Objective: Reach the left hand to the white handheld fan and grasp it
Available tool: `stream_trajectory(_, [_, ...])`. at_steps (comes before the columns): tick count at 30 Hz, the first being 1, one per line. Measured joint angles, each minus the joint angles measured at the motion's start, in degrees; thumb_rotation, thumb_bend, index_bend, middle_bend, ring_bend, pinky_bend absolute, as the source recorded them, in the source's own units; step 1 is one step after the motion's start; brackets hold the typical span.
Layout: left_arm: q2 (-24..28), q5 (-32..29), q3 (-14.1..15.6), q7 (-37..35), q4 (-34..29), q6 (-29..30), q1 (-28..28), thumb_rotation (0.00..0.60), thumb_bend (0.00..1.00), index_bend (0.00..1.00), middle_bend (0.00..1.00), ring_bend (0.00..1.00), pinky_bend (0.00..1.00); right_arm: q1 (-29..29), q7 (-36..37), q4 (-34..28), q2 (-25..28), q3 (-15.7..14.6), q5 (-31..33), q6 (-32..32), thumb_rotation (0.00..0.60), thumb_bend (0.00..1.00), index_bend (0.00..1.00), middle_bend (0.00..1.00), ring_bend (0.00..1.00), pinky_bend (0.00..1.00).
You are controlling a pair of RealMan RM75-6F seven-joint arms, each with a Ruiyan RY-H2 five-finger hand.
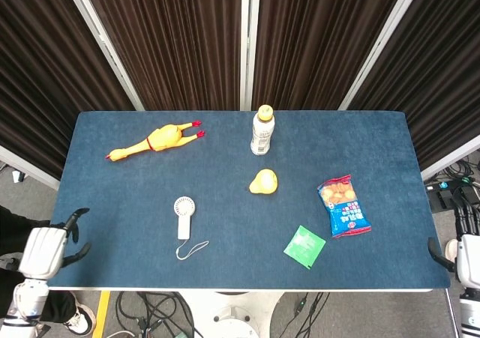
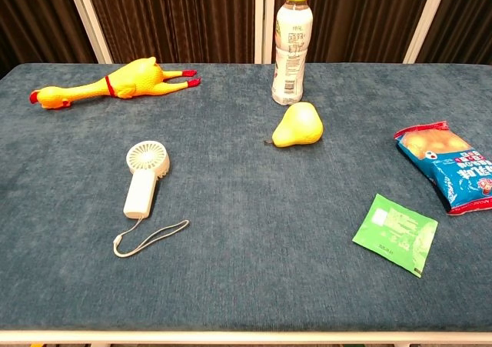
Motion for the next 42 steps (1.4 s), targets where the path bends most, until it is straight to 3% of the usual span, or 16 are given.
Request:
stream_trajectory(17, [-2.8, 2.0, 2.8, 6.1, -4.6, -14.9, -7.8, 0.6, 0.36, 0.21, 0.84, 0.83, 0.85, 0.1, -0.7, 0.4, -0.6, 0.1, 0.3, -0.3, 0.6, 0.28, 0.0, 0.0, 0.0, 0.0])
stream_trajectory(31, [-13.0, 1.4, 1.0, 12.5, -1.6, -23.1, -15.4, 0.6, 0.36, 0.21, 0.84, 0.83, 0.84, 0.5, 0.5, 2.0, -1.3, 0.0, 0.4, -1.0, 0.6, 0.28, 0.0, 0.0, 0.0, 0.0])
stream_trajectory(42, [-17.2, -3.2, -1.1, 13.5, 2.5, -27.0, -19.1, 0.6, 0.36, 0.21, 0.84, 0.83, 0.85, 0.4, 1.1, 2.3, -1.2, -0.1, 0.4, -1.2, 0.6, 0.28, 0.0, 0.0, 0.0, 0.0])
